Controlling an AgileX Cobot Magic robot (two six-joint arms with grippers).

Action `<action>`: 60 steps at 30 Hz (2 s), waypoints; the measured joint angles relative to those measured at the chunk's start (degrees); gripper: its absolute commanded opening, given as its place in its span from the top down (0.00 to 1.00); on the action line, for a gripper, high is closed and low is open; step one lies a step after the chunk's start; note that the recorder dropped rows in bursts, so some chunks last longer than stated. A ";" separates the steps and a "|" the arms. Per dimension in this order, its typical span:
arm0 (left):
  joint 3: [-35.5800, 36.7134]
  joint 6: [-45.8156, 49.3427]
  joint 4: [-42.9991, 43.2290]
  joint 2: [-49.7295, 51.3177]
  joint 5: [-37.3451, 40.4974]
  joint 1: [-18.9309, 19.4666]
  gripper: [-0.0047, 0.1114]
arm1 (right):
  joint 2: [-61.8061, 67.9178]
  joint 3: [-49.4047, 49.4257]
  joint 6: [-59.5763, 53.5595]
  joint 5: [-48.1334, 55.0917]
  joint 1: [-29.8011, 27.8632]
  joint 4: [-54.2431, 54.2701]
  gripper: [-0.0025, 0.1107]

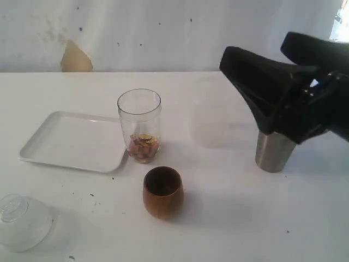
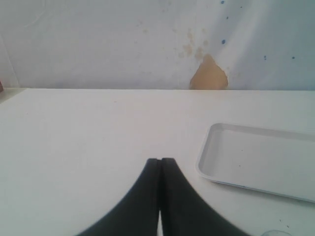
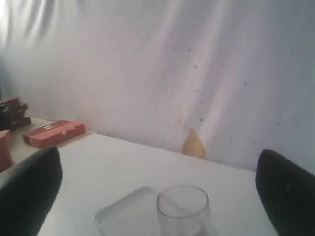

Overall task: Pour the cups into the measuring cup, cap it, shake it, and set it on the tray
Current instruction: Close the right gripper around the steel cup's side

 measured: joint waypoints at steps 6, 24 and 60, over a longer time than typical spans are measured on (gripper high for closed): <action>0.00 0.00 0.00 0.00 0.00 0.00 0.95 | 5.78 0.00 -2.43 18.23 -1.91 5.53 0.05; 0.00 0.00 0.00 0.00 0.00 0.00 0.95 | 24.18 10.82 -10.19 -11.24 -22.48 4.31 0.05; 0.00 0.00 0.00 0.00 0.00 0.00 0.95 | 65.83 4.05 -32.11 -44.31 -23.16 19.20 0.05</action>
